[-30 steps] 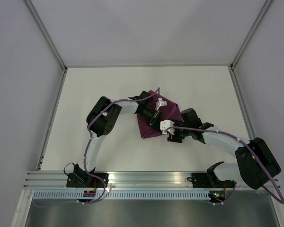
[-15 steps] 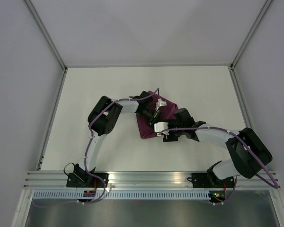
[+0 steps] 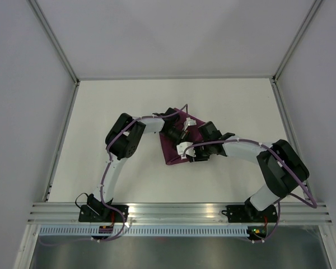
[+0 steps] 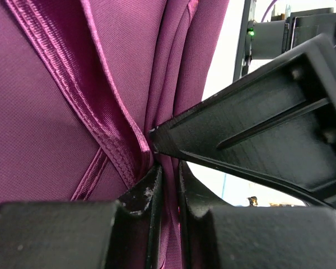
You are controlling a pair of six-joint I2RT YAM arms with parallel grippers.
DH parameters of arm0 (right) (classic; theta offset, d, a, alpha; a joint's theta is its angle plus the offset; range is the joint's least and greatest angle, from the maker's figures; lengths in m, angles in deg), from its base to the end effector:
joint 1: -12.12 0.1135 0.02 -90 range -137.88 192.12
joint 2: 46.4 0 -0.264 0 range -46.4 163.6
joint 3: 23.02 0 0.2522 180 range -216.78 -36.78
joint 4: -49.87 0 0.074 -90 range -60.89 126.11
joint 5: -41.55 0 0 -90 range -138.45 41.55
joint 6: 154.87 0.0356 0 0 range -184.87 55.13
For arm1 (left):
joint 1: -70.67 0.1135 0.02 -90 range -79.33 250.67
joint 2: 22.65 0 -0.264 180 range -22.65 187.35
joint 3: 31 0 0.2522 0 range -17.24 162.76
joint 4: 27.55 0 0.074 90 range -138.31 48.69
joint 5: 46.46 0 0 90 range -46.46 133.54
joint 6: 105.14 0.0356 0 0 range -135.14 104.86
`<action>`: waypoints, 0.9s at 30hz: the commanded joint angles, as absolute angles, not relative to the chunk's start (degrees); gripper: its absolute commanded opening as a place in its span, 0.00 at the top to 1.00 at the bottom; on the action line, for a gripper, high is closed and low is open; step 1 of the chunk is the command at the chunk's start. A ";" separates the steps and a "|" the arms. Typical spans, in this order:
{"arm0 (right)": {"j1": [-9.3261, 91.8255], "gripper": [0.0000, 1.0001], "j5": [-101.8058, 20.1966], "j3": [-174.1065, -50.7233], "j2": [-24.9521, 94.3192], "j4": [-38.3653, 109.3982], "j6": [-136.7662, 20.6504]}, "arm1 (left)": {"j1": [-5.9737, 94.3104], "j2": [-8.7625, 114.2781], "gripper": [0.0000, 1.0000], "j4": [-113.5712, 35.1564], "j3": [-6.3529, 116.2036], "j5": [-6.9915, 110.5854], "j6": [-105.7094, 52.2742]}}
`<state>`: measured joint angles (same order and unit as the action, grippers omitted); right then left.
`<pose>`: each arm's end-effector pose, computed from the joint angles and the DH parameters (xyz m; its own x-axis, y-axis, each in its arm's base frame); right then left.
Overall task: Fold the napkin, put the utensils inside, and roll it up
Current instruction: Roll the napkin with the utensil
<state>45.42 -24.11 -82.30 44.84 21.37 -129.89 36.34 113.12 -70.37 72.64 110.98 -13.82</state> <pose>0.2361 0.1727 0.1513 0.3003 -0.7909 -0.5332 -0.9421 -0.1585 -0.2955 0.3494 -0.2784 0.0789 -0.7877 0.5487 -0.2801 0.4326 0.1690 -0.8856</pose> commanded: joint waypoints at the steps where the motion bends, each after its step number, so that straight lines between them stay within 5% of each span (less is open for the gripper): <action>1: 46.05 0.55 -24.54 -82.31 48.08 14.06 -132.29 | 36.83 115.87 0.98 -73.04 73.02 104.97 -9.25; 8: 46.31 0.74 -24.10 -84.94 50.98 8.43 -131.49 | 37.44 114.38 0.96 -73.83 72.93 104.62 -8.46; 17: 45.61 0.79 -18.48 -90.83 55.29 -2.11 -132.02 | 38.15 106.65 0.54 -70.94 71.00 98.30 -11.17; 27: 44.21 0.79 -13.91 -97.33 61.09 -11.34 -133.16 | 41.84 96.10 0.51 -61.98 66.17 82.84 -22.16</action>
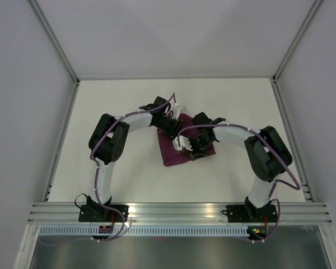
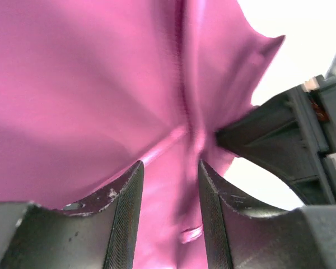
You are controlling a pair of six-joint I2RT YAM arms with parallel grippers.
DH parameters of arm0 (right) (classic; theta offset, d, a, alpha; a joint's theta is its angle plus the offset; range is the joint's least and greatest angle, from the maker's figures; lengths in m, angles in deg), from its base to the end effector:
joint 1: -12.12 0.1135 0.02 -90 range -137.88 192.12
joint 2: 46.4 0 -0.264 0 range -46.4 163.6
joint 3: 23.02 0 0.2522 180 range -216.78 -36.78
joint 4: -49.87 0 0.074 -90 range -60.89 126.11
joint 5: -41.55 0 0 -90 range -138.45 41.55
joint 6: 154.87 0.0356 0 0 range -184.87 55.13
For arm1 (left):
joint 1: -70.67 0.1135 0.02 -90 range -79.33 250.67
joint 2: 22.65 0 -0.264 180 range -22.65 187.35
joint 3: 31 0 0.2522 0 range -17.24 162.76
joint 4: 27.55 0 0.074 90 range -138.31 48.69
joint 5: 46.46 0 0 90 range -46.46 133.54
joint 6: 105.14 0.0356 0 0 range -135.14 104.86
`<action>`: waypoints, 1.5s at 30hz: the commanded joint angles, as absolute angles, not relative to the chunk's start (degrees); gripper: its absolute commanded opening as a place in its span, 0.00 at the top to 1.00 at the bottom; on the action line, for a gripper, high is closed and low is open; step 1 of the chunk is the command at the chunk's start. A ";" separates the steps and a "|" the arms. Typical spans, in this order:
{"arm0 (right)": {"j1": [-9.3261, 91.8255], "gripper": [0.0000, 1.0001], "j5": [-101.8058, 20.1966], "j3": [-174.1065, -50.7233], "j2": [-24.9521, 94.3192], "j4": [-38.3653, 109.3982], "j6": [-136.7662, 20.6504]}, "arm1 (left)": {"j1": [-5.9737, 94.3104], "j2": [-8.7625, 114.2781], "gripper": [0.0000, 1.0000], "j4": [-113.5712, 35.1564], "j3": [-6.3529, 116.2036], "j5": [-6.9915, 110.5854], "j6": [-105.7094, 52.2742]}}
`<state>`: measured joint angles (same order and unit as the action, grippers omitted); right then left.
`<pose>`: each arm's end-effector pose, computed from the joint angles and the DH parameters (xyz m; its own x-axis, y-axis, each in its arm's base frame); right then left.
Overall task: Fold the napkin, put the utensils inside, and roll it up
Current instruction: Roll the napkin with the utensil
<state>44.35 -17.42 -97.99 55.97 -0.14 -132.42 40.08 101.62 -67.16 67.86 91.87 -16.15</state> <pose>0.2636 0.1879 0.1533 0.1949 -0.8133 -0.5482 -0.9738 -0.2271 -0.0093 0.3633 -0.2456 0.1349 -0.7909 0.4540 -0.4103 0.5960 0.4198 -0.6844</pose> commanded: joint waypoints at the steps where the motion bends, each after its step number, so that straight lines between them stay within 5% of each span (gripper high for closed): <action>1: 43.51 0.79 -13.38 -99.43 62.57 -13.79 -133.77 | 42.36 93.05 0.51 -59.53 64.16 77.95 -23.30; 16: 37.44 0.79 -8.54 -117.19 78.84 -32.35 -137.38 | 40.00 59.98 0.50 -39.12 37.26 47.24 -29.73; 21: 36.91 0.79 -8.46 -118.60 81.13 -32.79 -136.15 | 28.88 53.21 0.49 -34.12 31.99 34.36 -20.26; 30: 36.20 0.79 -7.58 -121.15 84.56 -33.76 -134.48 | 12.16 51.62 0.43 -23.12 23.46 22.98 -6.89; 45: 34.89 0.78 -7.49 -122.56 86.32 -33.23 -131.85 | 0.44 75.26 0.38 -24.00 31.53 27.89 2.61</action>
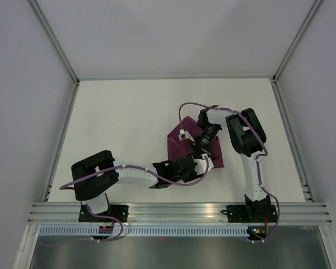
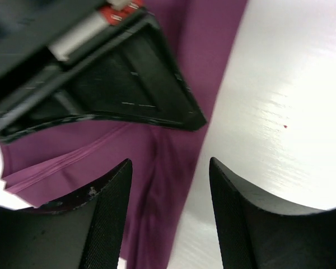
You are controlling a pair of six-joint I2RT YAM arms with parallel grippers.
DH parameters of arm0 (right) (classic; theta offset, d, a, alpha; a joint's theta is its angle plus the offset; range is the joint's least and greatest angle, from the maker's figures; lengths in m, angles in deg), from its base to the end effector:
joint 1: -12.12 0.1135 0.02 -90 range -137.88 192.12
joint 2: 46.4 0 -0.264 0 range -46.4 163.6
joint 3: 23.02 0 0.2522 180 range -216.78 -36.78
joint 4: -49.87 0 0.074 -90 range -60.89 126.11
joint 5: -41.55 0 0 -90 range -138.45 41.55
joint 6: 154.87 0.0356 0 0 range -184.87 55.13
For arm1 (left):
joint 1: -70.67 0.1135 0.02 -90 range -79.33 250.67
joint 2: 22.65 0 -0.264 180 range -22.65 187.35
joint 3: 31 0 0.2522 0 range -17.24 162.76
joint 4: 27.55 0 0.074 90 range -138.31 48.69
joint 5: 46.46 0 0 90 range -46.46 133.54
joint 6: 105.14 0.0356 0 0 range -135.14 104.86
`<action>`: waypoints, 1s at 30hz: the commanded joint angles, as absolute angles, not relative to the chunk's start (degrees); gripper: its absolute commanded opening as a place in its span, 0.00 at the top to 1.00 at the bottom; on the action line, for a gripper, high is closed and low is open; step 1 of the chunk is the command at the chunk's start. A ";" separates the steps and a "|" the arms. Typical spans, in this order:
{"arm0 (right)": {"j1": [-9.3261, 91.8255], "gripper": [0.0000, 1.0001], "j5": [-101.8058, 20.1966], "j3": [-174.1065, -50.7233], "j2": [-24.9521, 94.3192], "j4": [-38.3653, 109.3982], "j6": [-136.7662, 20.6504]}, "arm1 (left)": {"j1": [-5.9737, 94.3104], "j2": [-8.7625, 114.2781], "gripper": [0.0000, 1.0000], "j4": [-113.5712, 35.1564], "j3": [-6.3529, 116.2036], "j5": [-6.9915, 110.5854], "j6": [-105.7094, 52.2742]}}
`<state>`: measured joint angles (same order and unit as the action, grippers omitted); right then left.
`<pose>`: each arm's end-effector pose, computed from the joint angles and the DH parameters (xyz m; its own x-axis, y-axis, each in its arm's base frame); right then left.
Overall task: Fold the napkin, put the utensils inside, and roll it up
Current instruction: Roll the napkin with the utensil
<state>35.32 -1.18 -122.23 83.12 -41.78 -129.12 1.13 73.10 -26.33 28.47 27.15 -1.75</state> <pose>0.3149 0.1634 0.1066 -0.4199 -0.8449 -0.3314 -0.6632 0.0365 0.7475 0.1277 -0.3134 0.1648 -0.0059 0.6513 -0.7588 0.8424 0.4121 0.3472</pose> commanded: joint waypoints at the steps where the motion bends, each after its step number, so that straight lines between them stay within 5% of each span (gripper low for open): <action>1: 34.80 0.78 -7.49 -122.65 86.40 -33.23 -131.85 | 0.44 75.78 0.37 -23.56 31.62 28.07 2.79; 17: 34.36 0.78 -7.22 -125.29 88.95 -35.87 -131.93 | 0.44 85.19 0.41 -21.89 32.24 30.17 5.08; 24: 34.36 0.78 -7.22 -126.16 89.66 -36.57 -131.76 | 0.62 87.04 0.68 -23.03 31.71 32.46 4.55; 30: 34.36 0.76 -7.31 -126.43 89.39 -36.57 -131.41 | 1.85 87.30 0.80 -26.45 32.33 38.34 3.23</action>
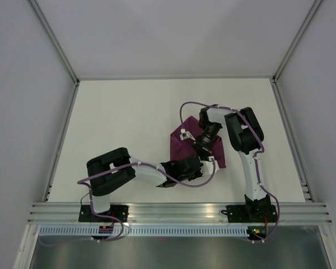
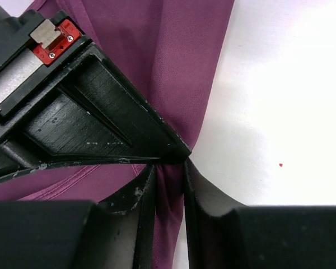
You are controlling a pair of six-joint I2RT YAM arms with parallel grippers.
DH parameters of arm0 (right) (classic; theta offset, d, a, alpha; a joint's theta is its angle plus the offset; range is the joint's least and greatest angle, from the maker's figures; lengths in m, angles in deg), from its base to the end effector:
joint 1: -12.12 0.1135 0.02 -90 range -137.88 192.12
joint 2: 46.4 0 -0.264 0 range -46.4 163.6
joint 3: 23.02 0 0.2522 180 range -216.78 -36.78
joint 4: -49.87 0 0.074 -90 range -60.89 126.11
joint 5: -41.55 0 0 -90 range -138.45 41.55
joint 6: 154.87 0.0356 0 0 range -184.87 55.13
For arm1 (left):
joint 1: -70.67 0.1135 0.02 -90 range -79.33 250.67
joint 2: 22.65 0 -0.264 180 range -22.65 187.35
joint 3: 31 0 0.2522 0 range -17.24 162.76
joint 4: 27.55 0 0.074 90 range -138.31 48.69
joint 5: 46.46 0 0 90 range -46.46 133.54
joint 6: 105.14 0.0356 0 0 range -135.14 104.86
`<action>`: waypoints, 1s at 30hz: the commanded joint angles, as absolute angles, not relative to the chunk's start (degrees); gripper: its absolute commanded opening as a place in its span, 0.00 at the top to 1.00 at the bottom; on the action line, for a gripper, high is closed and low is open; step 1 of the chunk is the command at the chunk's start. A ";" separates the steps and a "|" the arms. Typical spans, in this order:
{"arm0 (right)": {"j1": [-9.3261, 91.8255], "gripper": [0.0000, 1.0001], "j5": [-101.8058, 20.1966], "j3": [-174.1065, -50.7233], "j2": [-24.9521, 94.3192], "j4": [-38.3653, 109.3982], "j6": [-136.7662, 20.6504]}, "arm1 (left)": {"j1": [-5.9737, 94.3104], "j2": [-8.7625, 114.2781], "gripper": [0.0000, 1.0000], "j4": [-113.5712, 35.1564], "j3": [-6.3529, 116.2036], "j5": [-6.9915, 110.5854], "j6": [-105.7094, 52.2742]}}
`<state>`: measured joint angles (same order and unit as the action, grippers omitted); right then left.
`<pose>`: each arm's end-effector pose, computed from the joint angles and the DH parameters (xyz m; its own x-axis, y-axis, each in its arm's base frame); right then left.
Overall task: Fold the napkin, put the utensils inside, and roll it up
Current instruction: Roll the napkin with the utensil
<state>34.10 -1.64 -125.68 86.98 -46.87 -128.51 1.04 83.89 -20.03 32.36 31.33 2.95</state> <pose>0.3225 0.1582 0.0985 -0.4657 -0.8493 -0.2485 -0.5907 0.0893 0.8019 0.1350 -0.3419 0.1306 0.0730 0.6752 -0.7340 0.8771 0.3068 0.3695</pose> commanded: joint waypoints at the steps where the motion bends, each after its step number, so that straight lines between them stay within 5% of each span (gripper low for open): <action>1: 34.36 0.75 -7.40 -126.34 88.78 -35.44 -130.54 | 2.37 87.22 0.82 -27.07 32.59 40.44 3.14; 11: 32.78 0.48 -5.82 -124.94 79.47 -30.25 -125.00 | 7.64 87.83 0.97 -34.27 35.84 53.98 -0.98; 30: 20.47 0.46 -3.18 -110.27 55.66 -1.35 -104.77 | 20.48 97.14 0.98 -45.95 46.37 82.38 -10.04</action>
<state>21.29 -4.44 -112.88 60.60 -8.66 -106.89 19.64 91.24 -33.67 45.76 77.10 -7.06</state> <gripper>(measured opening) 0.538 0.251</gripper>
